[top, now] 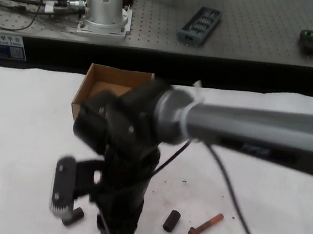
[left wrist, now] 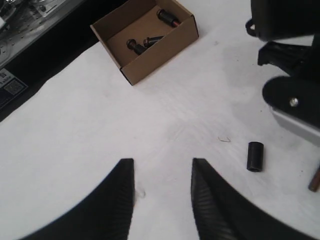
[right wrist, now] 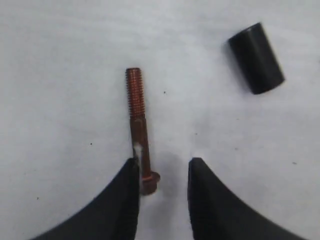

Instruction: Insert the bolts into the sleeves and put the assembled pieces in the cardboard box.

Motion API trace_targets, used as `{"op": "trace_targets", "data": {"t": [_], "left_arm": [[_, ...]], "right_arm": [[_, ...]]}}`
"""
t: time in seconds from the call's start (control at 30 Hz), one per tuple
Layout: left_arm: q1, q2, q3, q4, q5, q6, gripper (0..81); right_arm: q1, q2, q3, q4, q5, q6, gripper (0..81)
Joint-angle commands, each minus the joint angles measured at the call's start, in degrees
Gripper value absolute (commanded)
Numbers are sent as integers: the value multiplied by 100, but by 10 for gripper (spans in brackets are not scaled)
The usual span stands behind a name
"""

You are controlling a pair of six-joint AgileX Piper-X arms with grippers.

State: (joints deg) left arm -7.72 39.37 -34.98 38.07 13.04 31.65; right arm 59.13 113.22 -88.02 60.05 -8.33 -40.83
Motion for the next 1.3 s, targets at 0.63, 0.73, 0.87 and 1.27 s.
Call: {"op": "trace_targets", "data": {"t": [0.63,0.73,0.87,1.27], "left_arm": [[-1415,2016,-32,-1287,708,-1331,366],[-2080,2278,-32,-1274,652,-1073,369],[-2746,2553,-32,-1259,459,-895,369],[-3153,3464,-32,-1162,251,257,369]], "right_arm": [[-1401,-3535,3387,-3229,-138,3896,205],[-1401,-3848,3871,-3838,-164,4705,205],[-1401,-3978,4202,-4381,-164,5701,205],[-1401,-3977,4359,-4887,262,6134,205]]}}
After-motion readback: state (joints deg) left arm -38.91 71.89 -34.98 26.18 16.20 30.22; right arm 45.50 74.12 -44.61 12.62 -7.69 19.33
